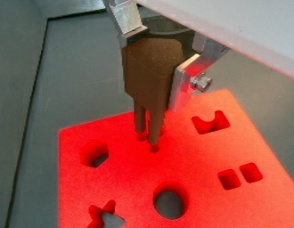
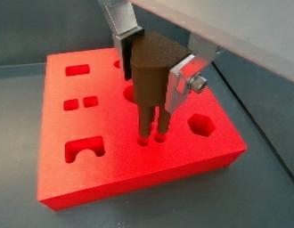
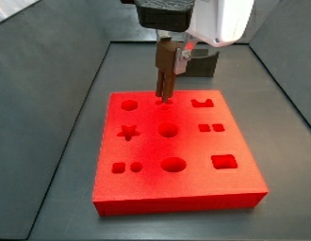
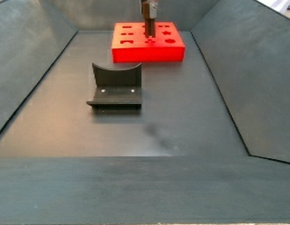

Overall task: Pick up the 3 prong object. Move up. Rotate the 3 prong object. Place the 3 prong object on the fixture. Regrasp the 3 prong object. Move to above the board. Insert the 3 prong object.
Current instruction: Insert the 3 prong object.

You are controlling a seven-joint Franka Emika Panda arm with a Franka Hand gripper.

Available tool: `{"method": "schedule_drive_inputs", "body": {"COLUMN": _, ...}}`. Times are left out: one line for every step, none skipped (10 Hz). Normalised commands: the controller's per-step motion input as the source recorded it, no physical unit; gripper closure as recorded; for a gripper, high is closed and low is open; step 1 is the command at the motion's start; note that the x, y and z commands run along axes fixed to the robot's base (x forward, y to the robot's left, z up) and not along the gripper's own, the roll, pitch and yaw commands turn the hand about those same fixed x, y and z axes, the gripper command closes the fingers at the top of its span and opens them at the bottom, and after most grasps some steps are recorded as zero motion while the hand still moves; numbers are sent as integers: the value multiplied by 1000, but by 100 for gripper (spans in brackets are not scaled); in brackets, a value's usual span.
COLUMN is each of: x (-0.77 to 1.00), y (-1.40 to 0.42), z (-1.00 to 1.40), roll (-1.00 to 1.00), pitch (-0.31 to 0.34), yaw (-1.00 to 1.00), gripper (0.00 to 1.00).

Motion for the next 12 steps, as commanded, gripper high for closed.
{"method": "schedule_drive_inputs", "body": {"x": 26, "y": 0, "z": -203, "roll": 13, "pitch": 0, "yaw": 0, "gripper": 100}}
{"method": "schedule_drive_inputs", "body": {"x": 14, "y": 0, "z": -217, "roll": 11, "pitch": 0, "yaw": 0, "gripper": 100}}
{"method": "schedule_drive_inputs", "body": {"x": 37, "y": 0, "z": -197, "roll": 7, "pitch": 0, "yaw": 0, "gripper": 100}}
{"method": "schedule_drive_inputs", "body": {"x": 137, "y": 0, "z": -169, "roll": 10, "pitch": 7, "yaw": 0, "gripper": 100}}
{"method": "schedule_drive_inputs", "body": {"x": 251, "y": 37, "z": -186, "roll": 0, "pitch": 40, "yaw": 120, "gripper": 100}}
{"method": "schedule_drive_inputs", "body": {"x": 186, "y": 49, "z": -217, "roll": 0, "pitch": 24, "yaw": 211, "gripper": 100}}
{"method": "schedule_drive_inputs", "body": {"x": 34, "y": 17, "z": -177, "roll": 0, "pitch": 34, "yaw": 123, "gripper": 100}}
{"method": "schedule_drive_inputs", "body": {"x": 0, "y": 0, "z": -154, "roll": 0, "pitch": 20, "yaw": 20, "gripper": 100}}
{"method": "schedule_drive_inputs", "body": {"x": -9, "y": 0, "z": -191, "roll": 0, "pitch": 11, "yaw": 0, "gripper": 100}}
{"method": "schedule_drive_inputs", "body": {"x": -31, "y": 0, "z": -274, "roll": 0, "pitch": 0, "yaw": 0, "gripper": 100}}
{"method": "schedule_drive_inputs", "body": {"x": -89, "y": 0, "z": -366, "roll": 21, "pitch": 0, "yaw": 0, "gripper": 100}}
{"method": "schedule_drive_inputs", "body": {"x": -129, "y": -3, "z": -437, "roll": 59, "pitch": 0, "yaw": 0, "gripper": 100}}
